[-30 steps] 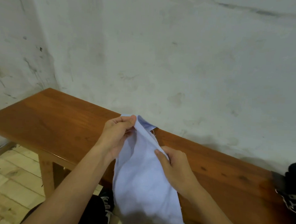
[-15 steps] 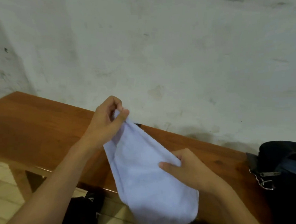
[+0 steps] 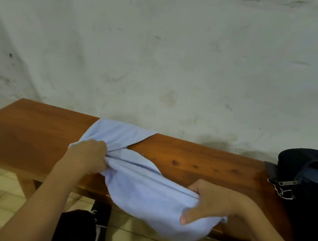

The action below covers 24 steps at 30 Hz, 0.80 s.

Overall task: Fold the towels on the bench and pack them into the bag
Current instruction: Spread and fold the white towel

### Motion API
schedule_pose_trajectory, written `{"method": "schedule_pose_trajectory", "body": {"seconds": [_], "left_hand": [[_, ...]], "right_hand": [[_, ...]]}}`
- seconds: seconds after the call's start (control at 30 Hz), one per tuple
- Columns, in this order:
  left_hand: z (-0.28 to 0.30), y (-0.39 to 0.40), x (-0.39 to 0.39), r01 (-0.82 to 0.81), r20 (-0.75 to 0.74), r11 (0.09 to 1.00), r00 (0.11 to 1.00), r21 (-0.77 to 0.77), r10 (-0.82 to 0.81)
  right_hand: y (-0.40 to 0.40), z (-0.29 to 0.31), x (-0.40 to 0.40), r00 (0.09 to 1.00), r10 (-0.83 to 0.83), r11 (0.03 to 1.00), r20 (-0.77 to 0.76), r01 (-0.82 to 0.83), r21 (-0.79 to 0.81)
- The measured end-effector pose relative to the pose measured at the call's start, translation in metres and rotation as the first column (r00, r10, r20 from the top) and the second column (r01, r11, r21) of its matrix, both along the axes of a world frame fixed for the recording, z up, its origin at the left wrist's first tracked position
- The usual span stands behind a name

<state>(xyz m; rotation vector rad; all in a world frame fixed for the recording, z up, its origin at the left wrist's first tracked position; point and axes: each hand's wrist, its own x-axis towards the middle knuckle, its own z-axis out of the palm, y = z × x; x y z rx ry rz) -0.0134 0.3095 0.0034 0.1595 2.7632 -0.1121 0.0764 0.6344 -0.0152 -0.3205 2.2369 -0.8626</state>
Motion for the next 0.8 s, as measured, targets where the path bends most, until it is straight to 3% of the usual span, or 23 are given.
{"method": "schedule_pose_trajectory", "body": {"seconds": [0.07, 0.13, 0.17, 0.23, 0.3, 0.33, 0.37, 0.4, 0.47, 0.53, 0.57, 0.63, 0.7, 0.73, 0.8], "left_hand": [[-0.005, -0.003, -0.001, -0.073, -0.254, 0.997, 0.964, 0.029, 0.078], [-0.009, -0.011, -0.007, -0.164, -0.402, 0.968, 0.887, 0.188, 0.228], [-0.013, -0.015, -0.012, -0.169, -0.46, 0.949, 0.843, 0.266, 0.279], [-0.016, -0.019, -0.021, -0.052, -0.607, 0.914, 0.732, 0.403, 0.31], [-0.016, -0.013, -0.025, 0.176, -0.755, 0.879, 0.601, 0.443, 0.261], [-0.014, -0.009, -0.024, 0.265, -0.812, 0.865, 0.534, 0.425, 0.235], [-0.013, -0.005, -0.023, 0.33, -0.845, 0.852, 0.491, 0.406, 0.212], [-0.013, -0.003, -0.022, 0.385, -0.855, 0.836, 0.488, 0.391, 0.175], [-0.018, -0.002, -0.021, 0.474, -0.773, 0.783, 0.635, 0.402, 0.012], [-0.028, -0.002, -0.02, 0.416, -0.518, 0.78, 0.844, 0.468, -0.14], [-0.034, 0.0, -0.018, 0.373, -0.404, 0.807, 0.896, 0.458, -0.185], [-0.044, 0.004, -0.017, 0.361, -0.329, 0.832, 0.916, 0.421, -0.231], [-0.047, 0.004, -0.015, 0.358, -0.308, 0.842, 0.92, 0.403, -0.243], [-0.048, 0.002, -0.015, 0.357, -0.294, 0.854, 0.921, 0.379, -0.255], [-0.046, -0.003, -0.012, 0.357, -0.279, 0.881, 0.92, 0.31, -0.274]], "right_hand": [[-0.007, -0.001, -0.001, 0.999, -0.03, 0.999, -0.041, 0.03, -0.014], [-0.011, -0.009, -0.011, 0.93, -0.272, 0.961, -0.248, 0.251, -0.114], [-0.009, -0.013, -0.017, 0.813, -0.454, 0.891, -0.366, 0.412, -0.191], [-0.004, -0.013, -0.028, 0.423, -0.721, 0.667, -0.549, 0.639, -0.383], [0.002, -0.005, -0.032, 0.058, -0.809, 0.484, -0.585, 0.631, -0.606], [0.004, 0.0, -0.03, -0.057, -0.822, 0.43, -0.566, 0.589, -0.684], [0.007, 0.002, -0.028, -0.116, -0.818, 0.41, -0.563, 0.569, -0.713], [0.012, 0.0, -0.026, -0.122, -0.795, 0.427, -0.594, 0.583, -0.691], [0.026, -0.012, -0.022, -0.046, -0.674, 0.525, -0.737, 0.672, -0.522], [0.04, -0.023, -0.018, 0.063, -0.502, 0.631, -0.863, 0.709, -0.316], [0.043, -0.023, -0.014, 0.126, -0.451, 0.676, -0.883, 0.694, -0.247], [0.042, -0.024, -0.008, 0.318, -0.338, 0.79, -0.886, 0.607, -0.084], [0.04, -0.025, 0.0, 0.576, -0.195, 0.866, -0.794, 0.481, 0.137], [0.04, -0.025, 0.006, 0.68, -0.133, 0.871, -0.721, 0.428, 0.242], [0.046, -0.024, 0.016, 0.765, -0.019, 0.777, -0.643, 0.416, 0.472]]}}
